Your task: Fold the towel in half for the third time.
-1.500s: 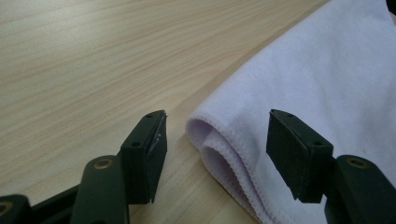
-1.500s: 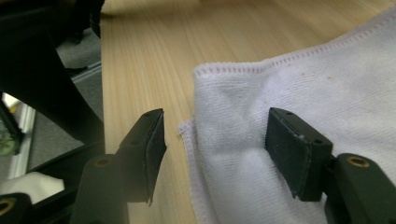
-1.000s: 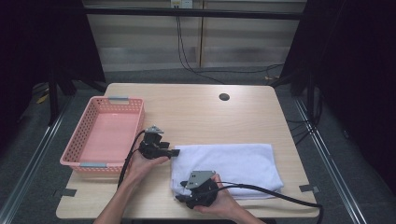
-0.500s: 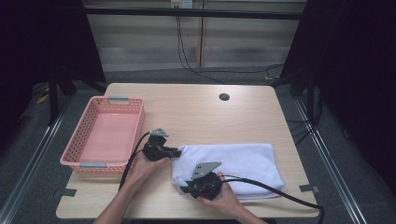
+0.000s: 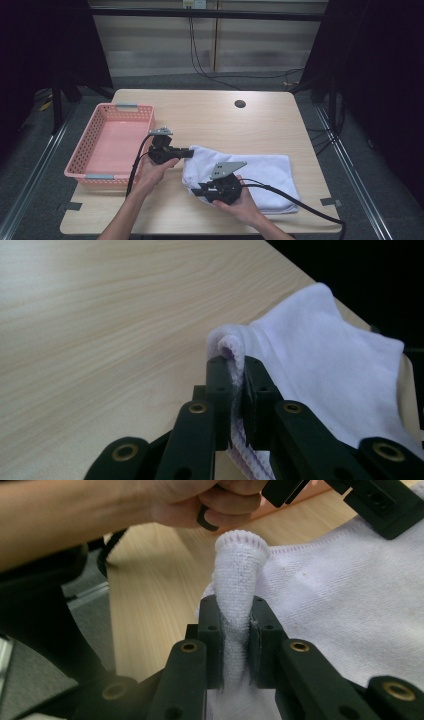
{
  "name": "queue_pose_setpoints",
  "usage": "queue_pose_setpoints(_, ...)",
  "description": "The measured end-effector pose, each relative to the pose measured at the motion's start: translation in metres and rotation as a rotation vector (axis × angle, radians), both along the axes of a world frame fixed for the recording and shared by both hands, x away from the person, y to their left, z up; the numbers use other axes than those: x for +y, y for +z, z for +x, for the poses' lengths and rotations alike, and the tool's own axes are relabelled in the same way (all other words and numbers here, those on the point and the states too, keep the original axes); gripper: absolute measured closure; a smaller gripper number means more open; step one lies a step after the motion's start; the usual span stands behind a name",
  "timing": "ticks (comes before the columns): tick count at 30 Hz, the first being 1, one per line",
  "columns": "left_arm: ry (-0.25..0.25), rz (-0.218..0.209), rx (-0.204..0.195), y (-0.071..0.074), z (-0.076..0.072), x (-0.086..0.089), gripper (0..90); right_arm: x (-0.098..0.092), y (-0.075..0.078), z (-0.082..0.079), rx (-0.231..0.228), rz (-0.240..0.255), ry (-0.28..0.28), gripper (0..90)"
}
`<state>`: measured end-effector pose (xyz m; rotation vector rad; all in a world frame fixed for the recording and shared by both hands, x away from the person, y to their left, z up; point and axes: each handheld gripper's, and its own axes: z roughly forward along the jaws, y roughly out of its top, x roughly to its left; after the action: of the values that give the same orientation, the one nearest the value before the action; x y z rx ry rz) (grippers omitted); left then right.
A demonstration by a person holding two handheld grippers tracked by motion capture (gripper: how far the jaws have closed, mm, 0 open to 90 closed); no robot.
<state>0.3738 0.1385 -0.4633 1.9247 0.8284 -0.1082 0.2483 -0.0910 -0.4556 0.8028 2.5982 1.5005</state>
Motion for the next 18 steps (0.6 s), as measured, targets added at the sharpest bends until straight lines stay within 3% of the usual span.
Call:
queue_pose_setpoints(3, 0.009, -0.024, -0.004, 0.008, 0.000, 0.004, 83.8, -0.001, 0.006, 0.002, -0.003, 0.033, -0.002, 79.5)
queue_pose_setpoints(6, 0.019, -0.022, -0.005, 0.012, 0.001, 0.006, 83.8, -0.003, 0.012, 0.003, 0.001, 0.062, -0.003, 79.6)
queue_pose_setpoints(7, 0.017, -0.023, -0.004, 0.013, 0.001, 0.007, 83.8, -0.003, 0.013, 0.004, -0.011, 0.059, 0.002, 79.7)
queue_pose_setpoints(9, -0.002, -0.031, -0.004, 0.014, 0.001, 0.006, 83.8, 0.003, 0.017, 0.000, -0.064, -0.010, 0.023, 79.6)
queue_pose_setpoints(10, -0.006, -0.035, -0.003, 0.016, 0.000, 0.005, 83.8, 0.006, 0.019, -0.002, -0.071, -0.012, 0.040, 79.6)
queue_pose_setpoints(12, 0.017, -0.017, -0.023, 0.021, -0.002, 0.004, 83.9, 0.007, 0.018, 0.002, -0.020, 0.035, 0.035, 79.8)
queue_pose_setpoints(17, 0.037, -0.016, -0.036, 0.034, 0.001, 0.010, 83.8, 0.007, 0.022, 0.008, -0.020, 0.065, 0.023, 80.2)
queue_pose_setpoints(18, 0.038, -0.008, -0.039, 0.037, 0.002, 0.012, 83.9, 0.009, 0.026, 0.009, -0.037, 0.050, 0.023, 80.2)
